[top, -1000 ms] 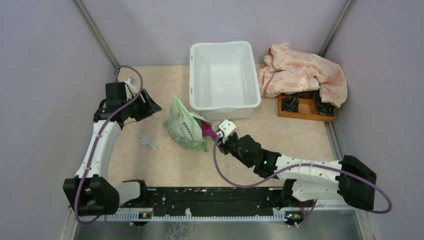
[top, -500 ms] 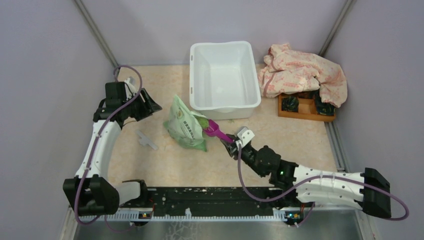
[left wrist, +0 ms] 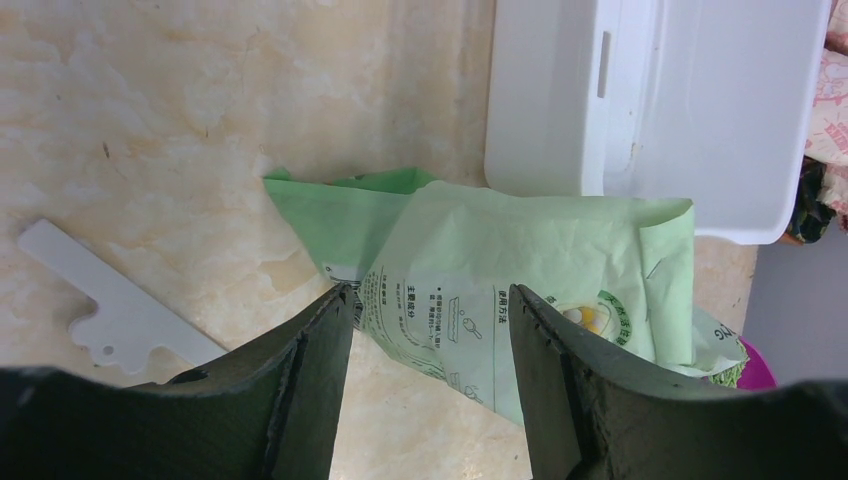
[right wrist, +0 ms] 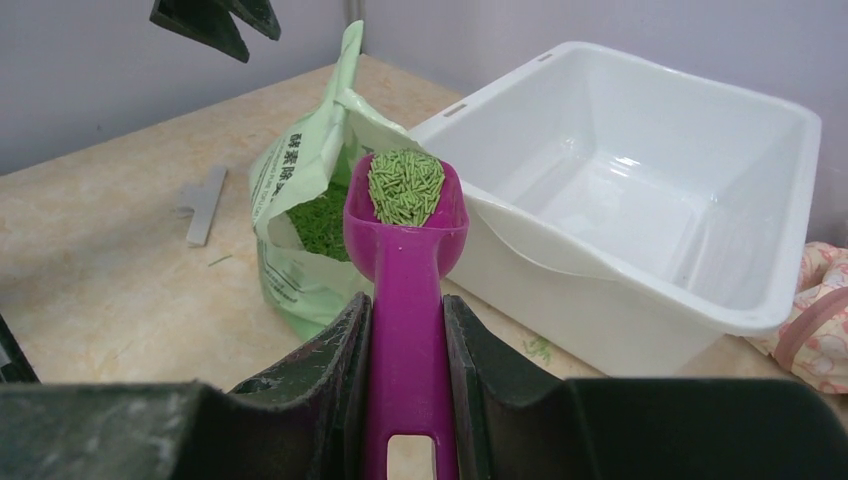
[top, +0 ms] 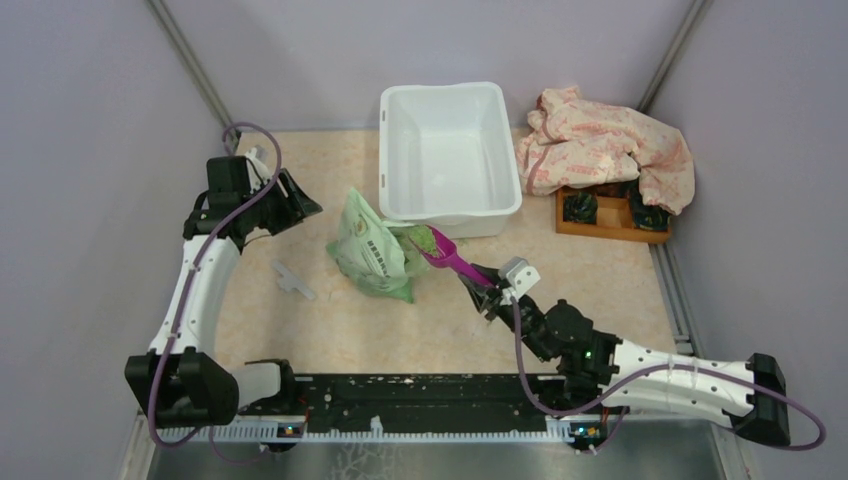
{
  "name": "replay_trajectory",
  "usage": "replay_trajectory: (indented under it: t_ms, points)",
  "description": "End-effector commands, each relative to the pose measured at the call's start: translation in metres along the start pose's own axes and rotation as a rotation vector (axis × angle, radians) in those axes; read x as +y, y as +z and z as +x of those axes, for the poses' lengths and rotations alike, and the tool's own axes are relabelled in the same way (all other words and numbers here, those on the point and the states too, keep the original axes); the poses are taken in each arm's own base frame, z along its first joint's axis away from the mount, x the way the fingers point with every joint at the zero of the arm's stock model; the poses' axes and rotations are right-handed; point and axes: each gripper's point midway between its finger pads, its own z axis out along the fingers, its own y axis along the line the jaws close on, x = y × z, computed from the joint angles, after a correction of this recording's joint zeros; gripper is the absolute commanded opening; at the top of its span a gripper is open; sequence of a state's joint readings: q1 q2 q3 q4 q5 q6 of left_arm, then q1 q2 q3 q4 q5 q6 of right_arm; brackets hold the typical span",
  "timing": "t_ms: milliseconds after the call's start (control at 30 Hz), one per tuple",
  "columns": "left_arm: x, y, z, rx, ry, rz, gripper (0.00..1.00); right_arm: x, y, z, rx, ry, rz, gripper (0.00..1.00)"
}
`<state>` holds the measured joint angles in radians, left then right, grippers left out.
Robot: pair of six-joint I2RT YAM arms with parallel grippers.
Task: Fill the litter box with clean litter
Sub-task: 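Scoop the cat litter from the cat litter bag.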
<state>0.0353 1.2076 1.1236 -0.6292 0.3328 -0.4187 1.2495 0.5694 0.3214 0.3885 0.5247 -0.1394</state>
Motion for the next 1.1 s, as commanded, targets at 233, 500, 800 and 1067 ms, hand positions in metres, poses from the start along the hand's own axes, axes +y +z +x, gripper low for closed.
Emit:
replay_trajectory:
  t_ms: [233, 500, 800, 1067]
  points:
    - [-0.008, -0.002, -0.013, -0.027, -0.006, 0.018, 0.64, -0.011, -0.004, -0.056, -0.117, 0.02, 0.019, 0.0]
    - [-0.008, -0.003, -0.016, -0.033, 0.0, 0.018, 0.64, -0.006, -0.006, -0.066, -0.129, 0.03, -0.01, 0.0]
    - [-0.01, -0.004, -0.015, -0.034, -0.008, 0.026, 0.64, 0.0, -0.011, -0.057, -0.106, 0.045, -0.045, 0.0]
    - [-0.011, -0.006, -0.014, -0.036, -0.013, 0.029, 0.64, 0.005, -0.013, -0.053, -0.094, 0.054, -0.065, 0.0]
